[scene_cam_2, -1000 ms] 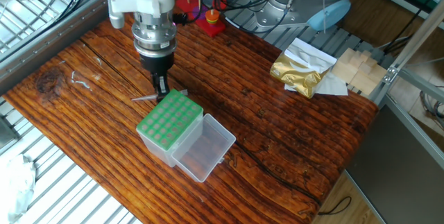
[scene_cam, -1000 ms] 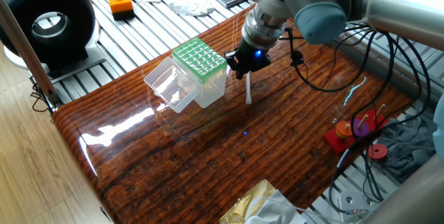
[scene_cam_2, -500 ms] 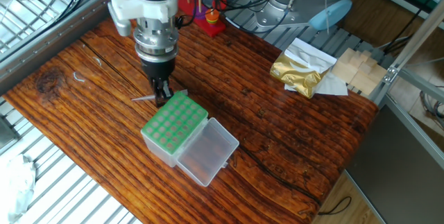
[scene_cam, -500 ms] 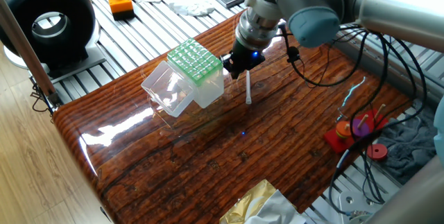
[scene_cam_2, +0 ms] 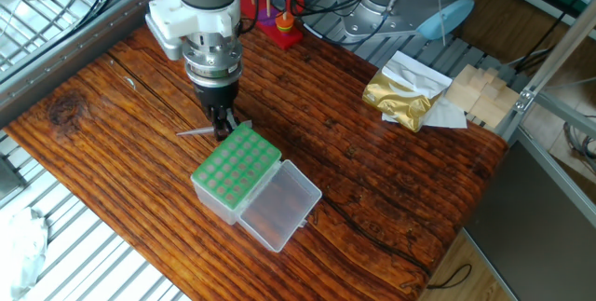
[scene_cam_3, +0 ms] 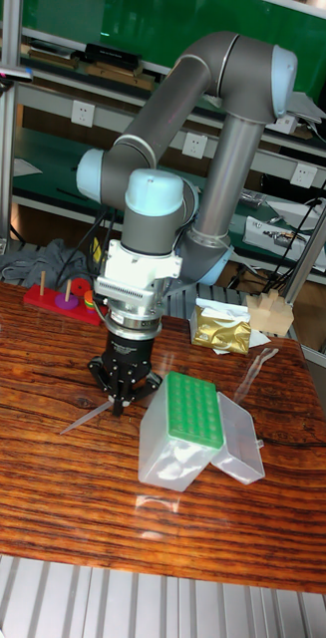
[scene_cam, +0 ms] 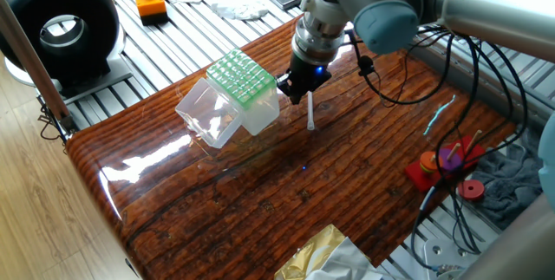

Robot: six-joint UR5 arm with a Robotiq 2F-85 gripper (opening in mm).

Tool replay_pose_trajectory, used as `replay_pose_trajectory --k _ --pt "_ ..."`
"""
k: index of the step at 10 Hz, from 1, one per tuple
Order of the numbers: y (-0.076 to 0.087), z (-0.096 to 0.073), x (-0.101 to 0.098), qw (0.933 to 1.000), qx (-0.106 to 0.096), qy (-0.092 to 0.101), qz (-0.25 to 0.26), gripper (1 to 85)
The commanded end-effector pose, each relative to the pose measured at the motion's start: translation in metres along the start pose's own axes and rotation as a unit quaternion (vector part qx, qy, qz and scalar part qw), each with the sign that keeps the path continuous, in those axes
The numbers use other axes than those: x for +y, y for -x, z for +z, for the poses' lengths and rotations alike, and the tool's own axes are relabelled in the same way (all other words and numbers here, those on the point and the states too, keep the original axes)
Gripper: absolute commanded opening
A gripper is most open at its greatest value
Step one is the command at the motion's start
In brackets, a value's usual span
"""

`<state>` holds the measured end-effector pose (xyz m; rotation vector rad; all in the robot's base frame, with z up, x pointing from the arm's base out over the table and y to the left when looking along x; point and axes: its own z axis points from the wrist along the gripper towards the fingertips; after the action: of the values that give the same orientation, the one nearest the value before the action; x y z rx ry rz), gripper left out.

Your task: Insert a large pipette tip into the holder for large pipette tips

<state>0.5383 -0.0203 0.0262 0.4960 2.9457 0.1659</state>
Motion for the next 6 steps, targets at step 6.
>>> replay_pose_trajectory --k 6 --pt "-0.014 -0.003 -0.017 0.999 0.036 0.01 -0.024 1.0"
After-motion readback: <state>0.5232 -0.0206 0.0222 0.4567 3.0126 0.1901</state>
